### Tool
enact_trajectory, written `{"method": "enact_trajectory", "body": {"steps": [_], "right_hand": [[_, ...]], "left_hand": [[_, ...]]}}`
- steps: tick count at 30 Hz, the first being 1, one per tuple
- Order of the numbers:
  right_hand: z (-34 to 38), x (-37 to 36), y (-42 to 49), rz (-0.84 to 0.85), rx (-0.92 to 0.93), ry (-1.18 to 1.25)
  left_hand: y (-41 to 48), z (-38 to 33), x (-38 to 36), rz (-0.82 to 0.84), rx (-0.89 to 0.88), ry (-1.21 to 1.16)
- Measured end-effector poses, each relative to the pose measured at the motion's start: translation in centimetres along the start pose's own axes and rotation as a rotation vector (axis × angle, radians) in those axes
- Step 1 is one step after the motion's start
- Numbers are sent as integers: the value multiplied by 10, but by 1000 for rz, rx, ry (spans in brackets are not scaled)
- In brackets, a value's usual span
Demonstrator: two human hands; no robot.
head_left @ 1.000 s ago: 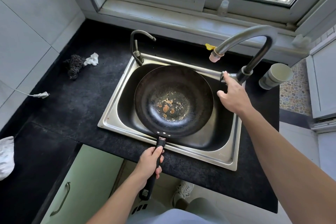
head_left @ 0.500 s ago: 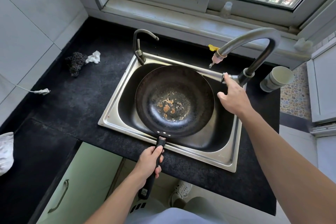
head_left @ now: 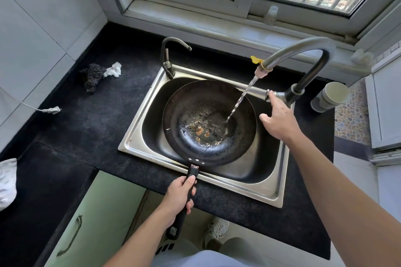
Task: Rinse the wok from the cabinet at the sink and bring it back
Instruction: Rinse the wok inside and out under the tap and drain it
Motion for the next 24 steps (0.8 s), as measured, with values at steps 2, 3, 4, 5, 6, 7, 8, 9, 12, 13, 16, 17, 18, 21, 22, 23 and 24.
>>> {"method": "enact_trajectory", "body": {"steps": [2,3,4,5,6,7,8,9,12,13,16,17,18,21,22,23,24], "right_hand": [[-2,-2,-6,-7,-11,26],[-4,-2,-12,-13,-26,43],[-6,-3,-21,-17,-47,63],[-8,-5,-32,-21,-71,92],[-9,-8,-45,-27,-99,129],[-9,-13,-61,-34,-122,167],[-8,-20,-79,-37,-140,198],[-4,-29,-98,-33,-160,224],[14,-61,-151,-1,-196,281],[23,-72,-167,4,-206,304],[54,-106,-199,33,-245,386],[64,-117,-207,43,-258,410],[74,-128,-214,62,-279,428],[94,-158,-224,200,-373,419],[98,-167,-225,243,-415,418],[102,-176,-225,273,-448,458],[105,-183,-225,286,-475,534]], "left_hand": [[-1,0,0,8,0,1],[-2,0,0,13,2,-3],[-3,0,0,16,7,-12],[-2,-1,1,21,13,-24],[-2,-1,2,33,19,-34],[-1,-2,3,49,23,-43],[1,-2,5,66,27,-50],[2,-3,6,82,33,-59],[5,-7,9,140,76,-115],[6,-9,10,159,94,-138],[12,-13,14,213,120,-161],[13,-14,15,237,125,-161],[15,-14,17,258,130,-149],[20,-17,21,316,137,-106],[23,-17,23,338,145,-101],[26,-16,25,354,156,-94],[28,-15,27,365,166,-87]]}}
Point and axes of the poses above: each hand's wrist, its own y-axis towards the middle knuckle, its own x-axis out of the back of the hand, z = x × y, the point moved 1 cm from there along y, towards the middle knuckle, and after that the axes turned 4 degrees about -y, right-handed, at the moved point
